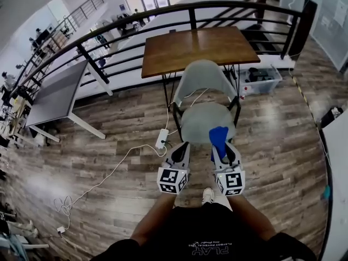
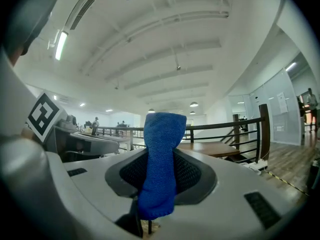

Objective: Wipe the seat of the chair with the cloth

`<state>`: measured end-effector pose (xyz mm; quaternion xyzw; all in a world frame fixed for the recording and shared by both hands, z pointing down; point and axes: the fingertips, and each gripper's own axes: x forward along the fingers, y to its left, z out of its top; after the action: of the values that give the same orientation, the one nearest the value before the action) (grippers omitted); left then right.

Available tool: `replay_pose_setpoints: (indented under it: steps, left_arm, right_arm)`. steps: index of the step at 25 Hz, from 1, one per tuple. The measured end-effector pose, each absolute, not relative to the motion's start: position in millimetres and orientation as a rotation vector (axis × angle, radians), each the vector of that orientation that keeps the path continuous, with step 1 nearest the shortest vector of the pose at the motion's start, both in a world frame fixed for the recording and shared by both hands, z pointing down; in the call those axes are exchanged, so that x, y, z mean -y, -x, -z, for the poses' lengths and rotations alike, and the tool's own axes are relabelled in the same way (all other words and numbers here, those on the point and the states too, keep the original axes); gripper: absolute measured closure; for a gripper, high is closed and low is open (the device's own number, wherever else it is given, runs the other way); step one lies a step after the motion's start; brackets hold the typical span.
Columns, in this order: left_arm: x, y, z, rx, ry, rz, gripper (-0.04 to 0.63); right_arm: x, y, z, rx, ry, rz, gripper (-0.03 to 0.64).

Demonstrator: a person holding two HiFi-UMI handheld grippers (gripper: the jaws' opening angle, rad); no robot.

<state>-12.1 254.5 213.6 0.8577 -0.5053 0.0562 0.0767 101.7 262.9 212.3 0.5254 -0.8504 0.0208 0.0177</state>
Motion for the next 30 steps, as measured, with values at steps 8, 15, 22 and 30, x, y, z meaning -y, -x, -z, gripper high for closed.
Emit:
replay_pose_setpoints:
  steps: [8,15,22,30]
  left_arm:
    - [-224,7,-224,1.558,-2.524,-0.241,0.594]
    - [-177,8,-223,1.545,-2.55,-0.237,0.594]
    - [-117,28,-223,1.503,-2.584,-0.229,0.594]
    - [-61,64,-229,1.469,-2.589,-0.217,0.594]
  right_arm:
    - [-224,-114,-216,2.663,-1.601,-0.092,0.486]
    - [-179,-112,-221,2.638,-1.616,-0.096,0.486]
    - [-128,-85,-220,2.61,-1.628,-0.072,0.486]
    - [-72,-51,-220,2.57,-1.651,-0.061,0.486]
